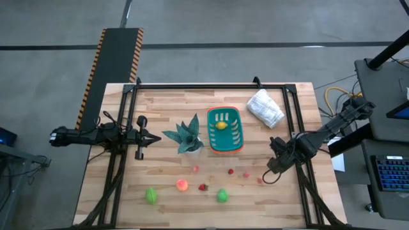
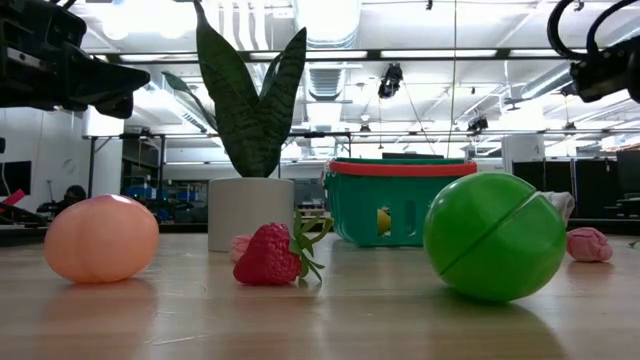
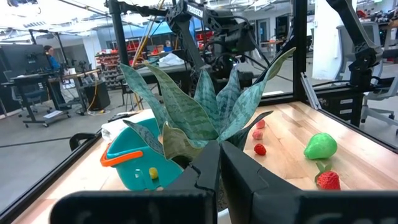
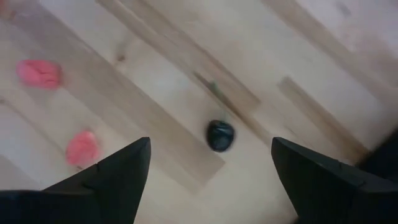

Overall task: Build produce basket
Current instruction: Put the cherry into the basket

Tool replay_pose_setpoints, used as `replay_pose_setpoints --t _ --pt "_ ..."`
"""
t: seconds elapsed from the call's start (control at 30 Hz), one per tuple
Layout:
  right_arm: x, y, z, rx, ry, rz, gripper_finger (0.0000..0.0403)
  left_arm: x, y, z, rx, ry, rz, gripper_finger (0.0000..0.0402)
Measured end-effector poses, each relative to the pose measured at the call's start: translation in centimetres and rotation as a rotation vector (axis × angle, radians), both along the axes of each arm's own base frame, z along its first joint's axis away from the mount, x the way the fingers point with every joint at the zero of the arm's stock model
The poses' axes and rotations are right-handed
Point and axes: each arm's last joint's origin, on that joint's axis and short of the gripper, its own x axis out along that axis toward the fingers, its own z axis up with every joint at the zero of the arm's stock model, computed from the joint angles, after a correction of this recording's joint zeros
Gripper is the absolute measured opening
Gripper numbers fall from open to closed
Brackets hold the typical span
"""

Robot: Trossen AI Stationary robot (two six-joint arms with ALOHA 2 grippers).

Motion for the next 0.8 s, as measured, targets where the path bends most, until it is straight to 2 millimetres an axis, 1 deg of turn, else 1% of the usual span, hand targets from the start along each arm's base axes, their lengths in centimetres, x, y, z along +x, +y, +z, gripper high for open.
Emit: replay_pose_setpoints --t 0.17,0.33,0.53,0.8 --pt "0.0 0.0 -0.9 0.005 -0.008 0.003 0.0325 0.0 0.0 0.0 0.0 0.0 0.0 0.0" --pt "0.1 0.1 -1.8 -0.027 0.043 0.003 0.0325 0.0 0.0 0.0 0.0 0.0 -0.001 0.0" --pt "0.5 0.6 -3.2 -0.022 0.156 0.003 0.0325 0.0 0.0 0.0 0.0 -0.001 0.0 0.0" --pt "1.0 0.9 -4.7 -0.059 0.214 0.0 0.0325 0.0 0.0 0.0 0.0 -0.002 0.0 0.0"
